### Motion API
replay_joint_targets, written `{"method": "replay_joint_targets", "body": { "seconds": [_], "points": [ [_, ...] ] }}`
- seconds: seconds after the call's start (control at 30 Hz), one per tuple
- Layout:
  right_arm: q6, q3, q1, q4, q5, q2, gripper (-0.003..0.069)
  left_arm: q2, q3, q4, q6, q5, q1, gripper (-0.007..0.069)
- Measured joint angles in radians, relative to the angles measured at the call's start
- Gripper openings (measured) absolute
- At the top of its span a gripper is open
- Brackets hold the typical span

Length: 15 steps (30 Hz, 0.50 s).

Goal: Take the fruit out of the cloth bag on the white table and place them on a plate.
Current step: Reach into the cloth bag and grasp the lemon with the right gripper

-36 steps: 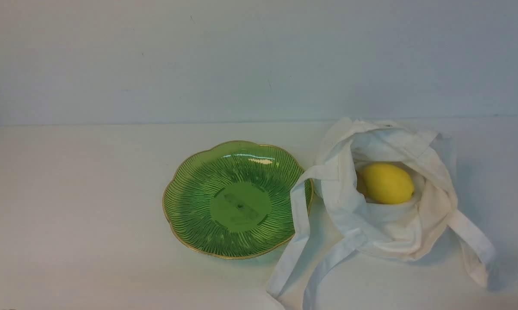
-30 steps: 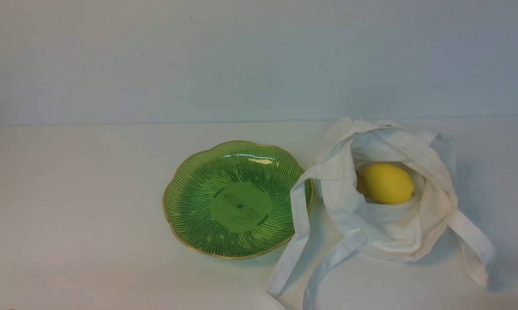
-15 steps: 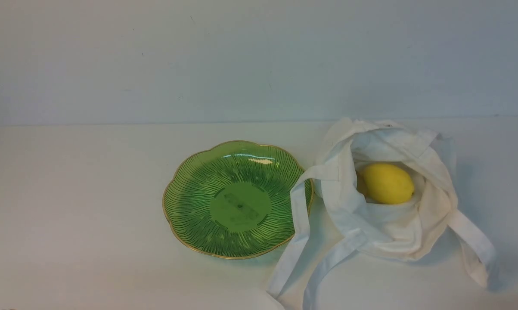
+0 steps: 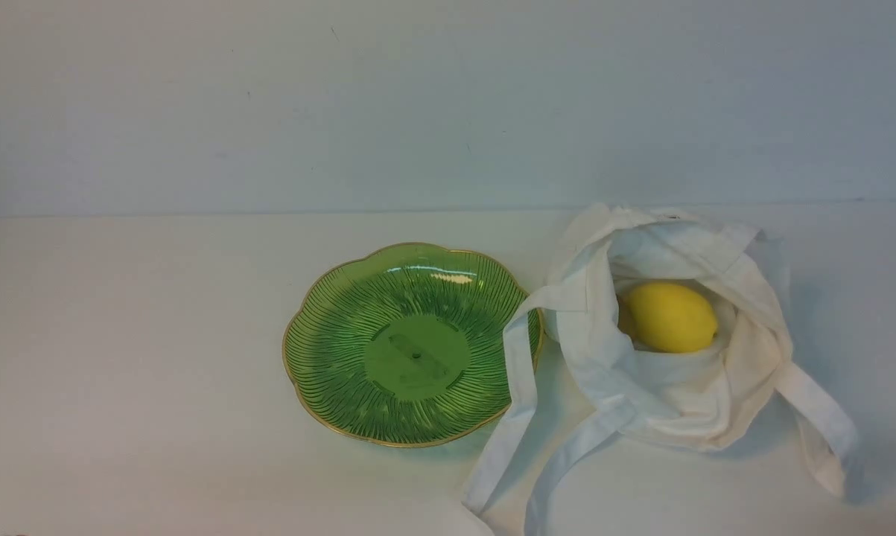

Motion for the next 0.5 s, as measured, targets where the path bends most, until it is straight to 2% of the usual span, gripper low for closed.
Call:
{"method": "replay_joint_targets", "body": {
  "seconds": [0.07,0.2,0.3,0.4,0.5],
  "points": [
    [0.000,0.000,0.000,0.021,-0.001,0.000,-0.0016,0.000,0.000,0.000,0.000,0.000,0.000,-0.0008],
    [0.003,0.008,0.000,0.171,-0.068,0.000,-0.0016,0.000,0.000,0.000,0.000,0.000,0.000,-0.0008],
    [0.035,0.008,0.001,0.427,-0.191,0.000,-0.0016,0.000,0.000,0.000,0.000,0.000,0.000,-0.0008],
    [0.047,0.008,0.001,0.631,-0.272,0.000,-0.0016,0.000,0.000,0.000,0.000,0.000,0.000,-0.0008],
    [0.030,0.008,0.001,0.769,-0.359,0.000,-0.0016,0.000,0.000,0.000,0.000,0.000,0.000,-0.0008]
  ]
}}
